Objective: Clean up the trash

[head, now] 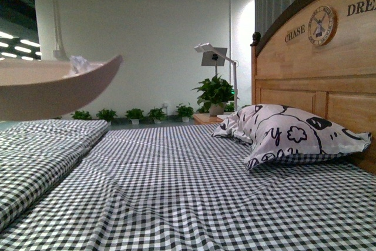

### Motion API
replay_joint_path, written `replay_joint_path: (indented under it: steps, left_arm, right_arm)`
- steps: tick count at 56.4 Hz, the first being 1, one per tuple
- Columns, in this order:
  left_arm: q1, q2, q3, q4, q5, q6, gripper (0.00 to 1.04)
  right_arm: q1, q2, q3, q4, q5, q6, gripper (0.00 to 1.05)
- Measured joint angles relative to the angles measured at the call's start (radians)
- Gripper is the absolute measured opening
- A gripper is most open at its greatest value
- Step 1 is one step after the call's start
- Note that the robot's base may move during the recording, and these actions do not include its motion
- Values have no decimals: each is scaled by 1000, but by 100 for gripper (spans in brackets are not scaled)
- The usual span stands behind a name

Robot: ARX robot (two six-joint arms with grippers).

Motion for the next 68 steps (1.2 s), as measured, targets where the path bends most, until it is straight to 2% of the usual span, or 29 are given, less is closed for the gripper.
replay_joint_path:
  steps: [5,19,31,34,40,45,46,50,54,59,68]
  left_arm:
    - [-31,-112,-34,-58,-36,-39,28]
    - [-192,-300,-120,-110,-153,-36,28]
    - [-228,-332,-153,-126,-183,-38,28]
    - [-232,-338,-160,-126,-191,-40,28]
    - [-233,-346,-165,-131,-192,-44,28]
    - [-233,-346,-171,-131,-190,-46,28]
    - [-233,-346,-173,-132,-190,-47,28]
    - [-229,-351,-177,-139,-183,-48,28]
    - [-221,-370,-177,-152,-173,-50,28]
    - [-212,-401,-177,-173,-171,-57,28]
    - [-206,-435,-184,-188,-171,-68,28]
  right_arm:
    - [-57,-64,-3,-5,-69,34,20]
    - [-87,-103,-34,27,-67,67,20]
    - [-87,-102,-45,21,-46,92,20]
    - [-55,-106,-45,3,-7,93,20]
    - [68,-119,-44,-58,153,90,20]
    - [229,-127,-42,-105,340,84,20]
    - [247,-127,-42,-106,352,84,20]
    - [422,-128,-42,-116,549,82,20]
    - [511,-130,-42,-116,663,80,20]
    - [532,-139,-45,-114,723,77,20]
    - [505,-156,-68,-122,693,74,20]
